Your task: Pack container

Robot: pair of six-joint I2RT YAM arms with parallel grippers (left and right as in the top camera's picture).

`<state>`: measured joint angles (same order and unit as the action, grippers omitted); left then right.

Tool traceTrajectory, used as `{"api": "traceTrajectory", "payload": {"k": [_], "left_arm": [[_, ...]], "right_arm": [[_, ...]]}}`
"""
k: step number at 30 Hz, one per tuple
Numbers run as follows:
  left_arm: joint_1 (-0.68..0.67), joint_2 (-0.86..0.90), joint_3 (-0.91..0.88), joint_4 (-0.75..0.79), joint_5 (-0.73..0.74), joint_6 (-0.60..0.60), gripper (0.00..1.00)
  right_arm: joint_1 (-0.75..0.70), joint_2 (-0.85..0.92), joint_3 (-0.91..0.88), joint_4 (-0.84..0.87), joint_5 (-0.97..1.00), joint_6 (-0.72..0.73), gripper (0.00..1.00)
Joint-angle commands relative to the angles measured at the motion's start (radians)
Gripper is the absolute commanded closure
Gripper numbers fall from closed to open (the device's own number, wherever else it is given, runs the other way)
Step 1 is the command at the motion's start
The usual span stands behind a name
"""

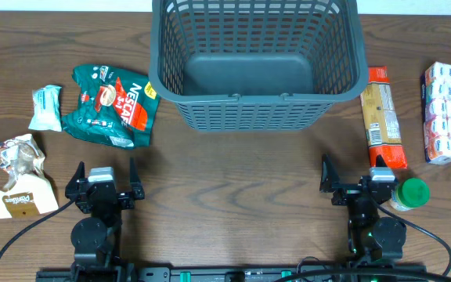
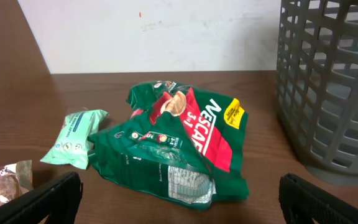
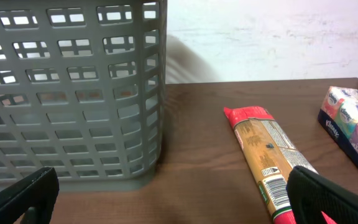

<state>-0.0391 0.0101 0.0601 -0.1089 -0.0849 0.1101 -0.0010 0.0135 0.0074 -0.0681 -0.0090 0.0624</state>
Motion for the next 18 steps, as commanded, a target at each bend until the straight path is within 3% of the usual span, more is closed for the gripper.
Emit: {"api": "traceTrajectory", "payload": {"k": [1, 7, 12, 18], "left_arm": [[0.005, -0.006, -0.027, -0.013, -0.002, 0.017, 0.01], [0.005, -0.006, -0.027, -0.013, -0.002, 0.017, 0.01], [0.005, -0.006, -0.027, -0.013, -0.002, 0.017, 0.01], [0.005, -0.006, -0.027, -0.013, -0.002, 0.017, 0.01]], "right_arm": [[0.014, -0.002, -0.002, -0.004, -0.007, -0.015, 0.01], [0.014, -0.002, -0.002, -0.004, -0.008, -0.006, 0.01], [0.014, -0.002, 0.018, 0.002, 0.029, 0.126, 0.01], [0.01, 0.016, 0.163, -0.015, 0.311, 0.115, 0.01]]}}
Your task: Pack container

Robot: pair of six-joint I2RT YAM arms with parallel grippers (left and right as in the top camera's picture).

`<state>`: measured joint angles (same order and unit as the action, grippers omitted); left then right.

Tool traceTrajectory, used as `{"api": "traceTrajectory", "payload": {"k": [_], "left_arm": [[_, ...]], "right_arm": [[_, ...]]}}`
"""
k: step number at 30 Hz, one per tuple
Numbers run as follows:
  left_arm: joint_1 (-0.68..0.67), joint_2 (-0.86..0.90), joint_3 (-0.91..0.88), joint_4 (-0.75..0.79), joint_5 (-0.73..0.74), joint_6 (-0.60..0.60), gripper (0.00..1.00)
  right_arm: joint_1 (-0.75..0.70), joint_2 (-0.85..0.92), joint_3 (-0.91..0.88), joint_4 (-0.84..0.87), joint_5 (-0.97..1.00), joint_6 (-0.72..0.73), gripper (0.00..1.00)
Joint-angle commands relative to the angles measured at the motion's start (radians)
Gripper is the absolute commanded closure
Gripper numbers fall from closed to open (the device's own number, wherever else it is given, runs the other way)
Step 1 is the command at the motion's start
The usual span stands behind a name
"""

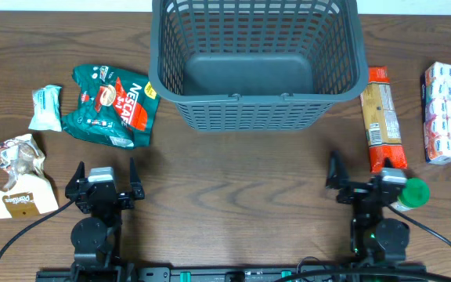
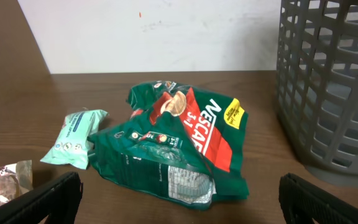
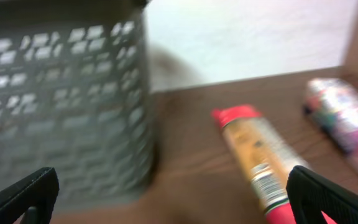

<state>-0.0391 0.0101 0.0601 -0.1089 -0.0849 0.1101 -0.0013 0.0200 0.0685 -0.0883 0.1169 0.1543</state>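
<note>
A grey slatted basket (image 1: 257, 59) stands at the back middle of the table, with nothing in it. Left of it lie a green Nescafe bag (image 1: 110, 106) (image 2: 173, 146), a small mint packet (image 1: 46, 107) (image 2: 74, 137) and a brown snack bag (image 1: 20, 176). Right of the basket lie a long orange pasta pack (image 1: 382, 117) (image 3: 260, 155), a tissue pack (image 1: 441, 112) (image 3: 344, 121) and a green-capped jar (image 1: 409, 193). My left gripper (image 1: 105, 182) (image 2: 179, 199) is open near the front edge. My right gripper (image 1: 362, 178) (image 3: 173, 199) is open, its view blurred.
The basket's wall (image 2: 328, 87) (image 3: 61, 106) rises close on the inner side of both wrist views. Black cables (image 1: 22, 227) trail from the arm bases along the front edge. Bare wood (image 1: 233, 180) lies between the two grippers.
My right gripper has shifted a little to the right, toward the pasta pack and the jar, and its wrist view is now blurred. The left arm and all objects are unchanged.
</note>
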Motion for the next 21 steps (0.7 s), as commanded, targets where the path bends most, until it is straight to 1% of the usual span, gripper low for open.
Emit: {"api": "traceTrajectory", "payload": {"k": [1, 5, 8, 11, 15, 18, 21], "left_arm": [[0.005, -0.006, -0.027, -0.013, -0.002, 0.017, 0.01], [0.005, -0.006, -0.027, -0.013, -0.002, 0.017, 0.01], [0.005, -0.006, -0.027, -0.013, -0.002, 0.017, 0.01], [0.005, -0.006, -0.027, -0.013, -0.002, 0.017, 0.01], [0.005, -0.006, -0.027, -0.013, -0.002, 0.017, 0.01], [0.005, -0.006, -0.027, -0.013, -0.002, 0.017, 0.01], [0.005, -0.006, -0.027, -0.013, -0.002, 0.017, 0.01]], "right_arm": [[0.007, 0.023, 0.143, -0.002, 0.229, 0.011, 0.01], [-0.016, 0.143, 0.345, -0.002, 0.323, -0.127, 0.01], [-0.035, 0.31, 0.528, -0.019, 0.368, -0.232, 0.01], [-0.058, 0.519, 0.769, -0.114, 0.384, -0.284, 0.01], [-0.091, 0.81, 1.167, -0.355, 0.324, -0.283, 0.01], [-0.128, 1.032, 1.497, -0.565, 0.193, -0.283, 0.01], [-0.189, 1.267, 1.866, -0.827, 0.044, -0.283, 0.01]]}}
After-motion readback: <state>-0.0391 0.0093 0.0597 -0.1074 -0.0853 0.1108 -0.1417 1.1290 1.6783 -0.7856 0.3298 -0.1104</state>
